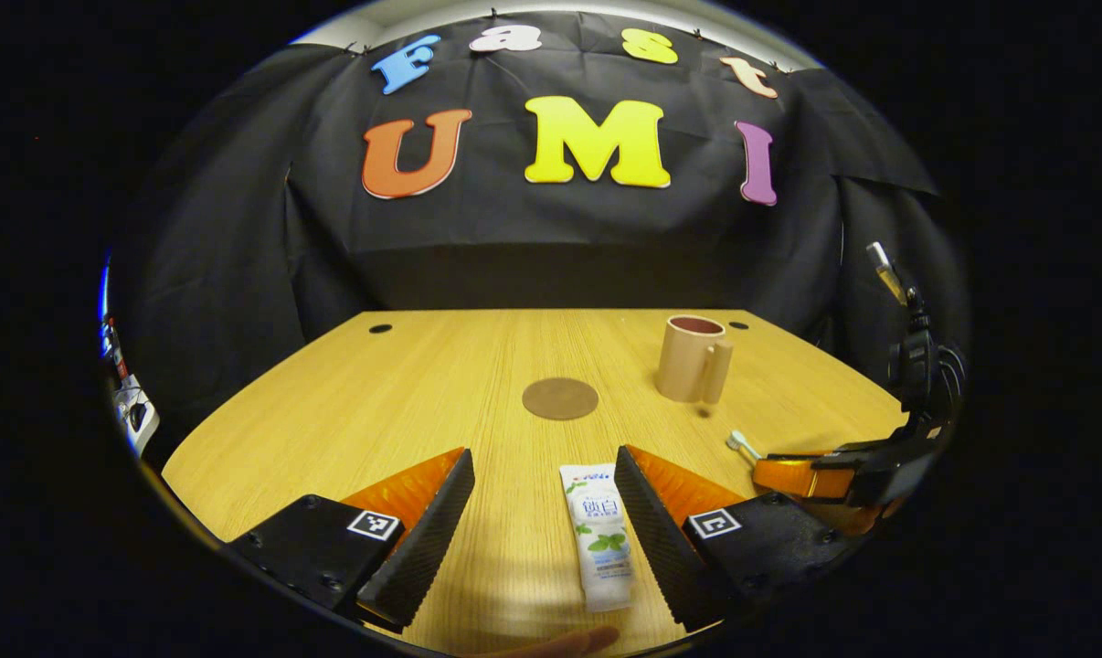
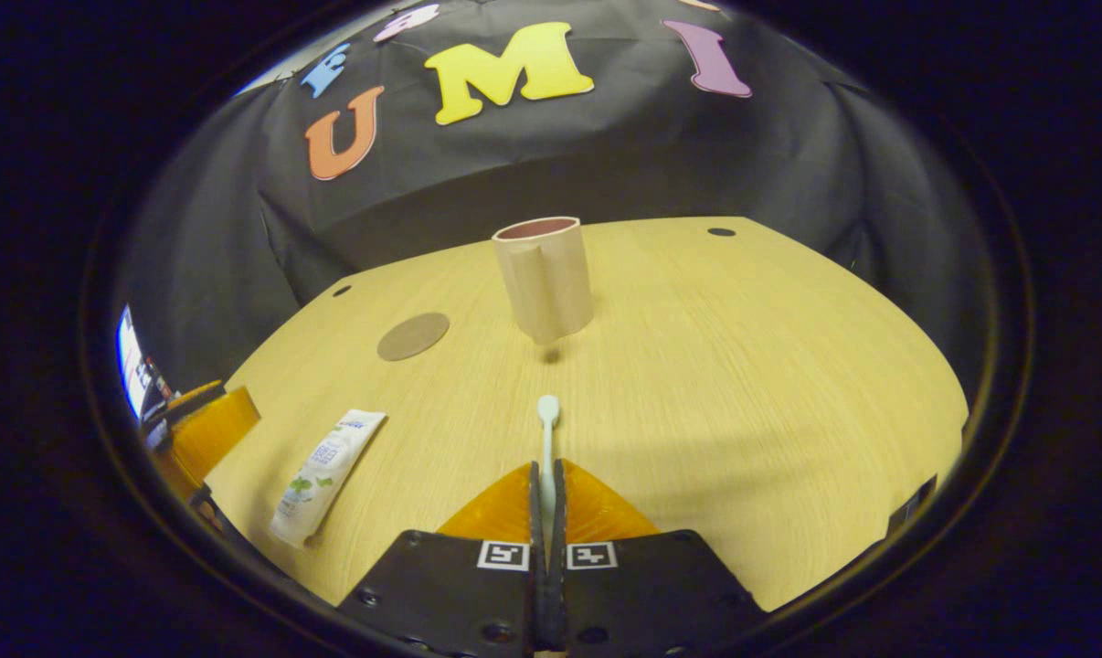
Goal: Put the toothbrush and toothpaste on the desktop into the cup, then pick up the cup and place it on the coaster on the desktop.
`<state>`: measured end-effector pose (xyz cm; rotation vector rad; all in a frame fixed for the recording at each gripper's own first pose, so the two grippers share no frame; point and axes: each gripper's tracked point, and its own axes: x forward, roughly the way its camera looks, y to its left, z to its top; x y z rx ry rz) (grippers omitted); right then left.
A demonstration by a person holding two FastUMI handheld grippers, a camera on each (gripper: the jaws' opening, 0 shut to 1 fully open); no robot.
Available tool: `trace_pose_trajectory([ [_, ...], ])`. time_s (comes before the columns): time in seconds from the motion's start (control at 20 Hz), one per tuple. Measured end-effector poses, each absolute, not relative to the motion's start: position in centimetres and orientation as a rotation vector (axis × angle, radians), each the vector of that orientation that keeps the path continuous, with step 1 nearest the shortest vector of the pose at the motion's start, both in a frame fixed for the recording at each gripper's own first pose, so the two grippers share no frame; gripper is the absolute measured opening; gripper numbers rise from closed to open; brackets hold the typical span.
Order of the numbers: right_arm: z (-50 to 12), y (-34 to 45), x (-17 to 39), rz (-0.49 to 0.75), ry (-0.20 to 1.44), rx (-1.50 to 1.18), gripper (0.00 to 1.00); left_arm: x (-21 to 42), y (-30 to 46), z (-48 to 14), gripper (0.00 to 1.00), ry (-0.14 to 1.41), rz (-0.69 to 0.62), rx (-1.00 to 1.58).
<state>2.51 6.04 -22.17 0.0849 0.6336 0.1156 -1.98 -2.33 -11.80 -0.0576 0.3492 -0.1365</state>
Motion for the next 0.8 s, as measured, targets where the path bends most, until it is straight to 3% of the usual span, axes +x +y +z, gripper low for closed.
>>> trace_pose_trajectory([
  [0.5, -16.6, 4.9, 2.3, 0.127, 0.461, 0.053, 0.01, -3.9, -5.1, -17.1, 0.89, 0.630, -0.179, -0.109],
  [0.65, -15.0, 4.8, 2.1, 0.124, 0.414, 0.027, 0.00, -4.0, -5.2, -17.6, 0.80, 0.665, -0.167, -0.139],
  [0.7, -14.7, 4.8, 2.0, 0.127, 0.404, 0.019, 0.00, -3.9, -5.2, -17.5, 0.70, 0.658, -0.166, -0.140],
  [0.8, -14.2, 5.1, 1.7, 0.147, 0.392, 0.015, 0.04, -3.8, -5.4, -17.6, 0.66, 0.664, -0.169, -0.139],
])
